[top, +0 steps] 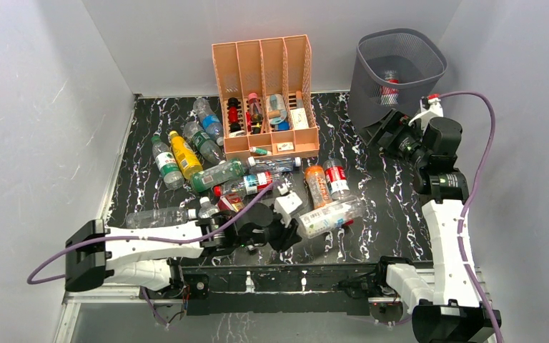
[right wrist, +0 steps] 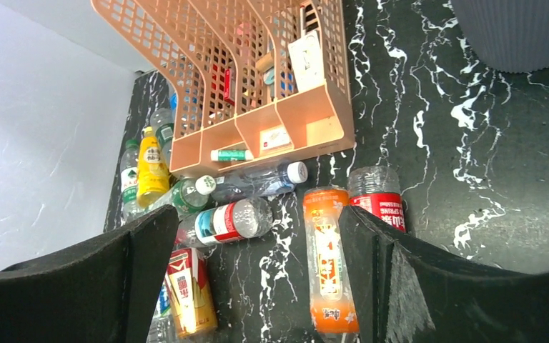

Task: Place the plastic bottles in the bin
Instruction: Pick up the plastic bottle at the center of the board.

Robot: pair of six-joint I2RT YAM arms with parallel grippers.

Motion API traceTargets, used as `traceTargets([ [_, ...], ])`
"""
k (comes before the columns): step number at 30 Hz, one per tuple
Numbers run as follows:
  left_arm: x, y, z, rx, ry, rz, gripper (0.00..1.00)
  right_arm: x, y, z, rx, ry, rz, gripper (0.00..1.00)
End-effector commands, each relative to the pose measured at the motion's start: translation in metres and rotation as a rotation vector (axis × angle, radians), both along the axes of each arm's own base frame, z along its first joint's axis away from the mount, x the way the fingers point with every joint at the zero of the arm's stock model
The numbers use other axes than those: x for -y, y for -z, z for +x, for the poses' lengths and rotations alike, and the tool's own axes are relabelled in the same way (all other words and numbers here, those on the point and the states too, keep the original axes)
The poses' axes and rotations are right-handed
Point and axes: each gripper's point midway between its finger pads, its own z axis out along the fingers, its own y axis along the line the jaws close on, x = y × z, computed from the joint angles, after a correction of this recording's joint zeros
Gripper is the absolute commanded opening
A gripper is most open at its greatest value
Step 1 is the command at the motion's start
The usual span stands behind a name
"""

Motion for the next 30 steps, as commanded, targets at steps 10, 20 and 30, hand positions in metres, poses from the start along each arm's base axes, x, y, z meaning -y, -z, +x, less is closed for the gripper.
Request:
traceTargets([
  [10,-0.061,-0.033,0.028,0.124,-0.233,-0.022,0.09,-0.027,-0.002,0.016,0.015,-0.146,0.125,0.98],
  [20,-0.089,-0.059,0.039,0.182,-0.329,-0.064,0.08,-0.05,0.031,0.025,-0.057,-0.239,0.26,0.98],
  [30,-0.086,-0.056,0.045,0.186,-0.35,-0.071,0.06,-0.096,0.035,0.024,-0.061,-0.344,0.299,0.98],
])
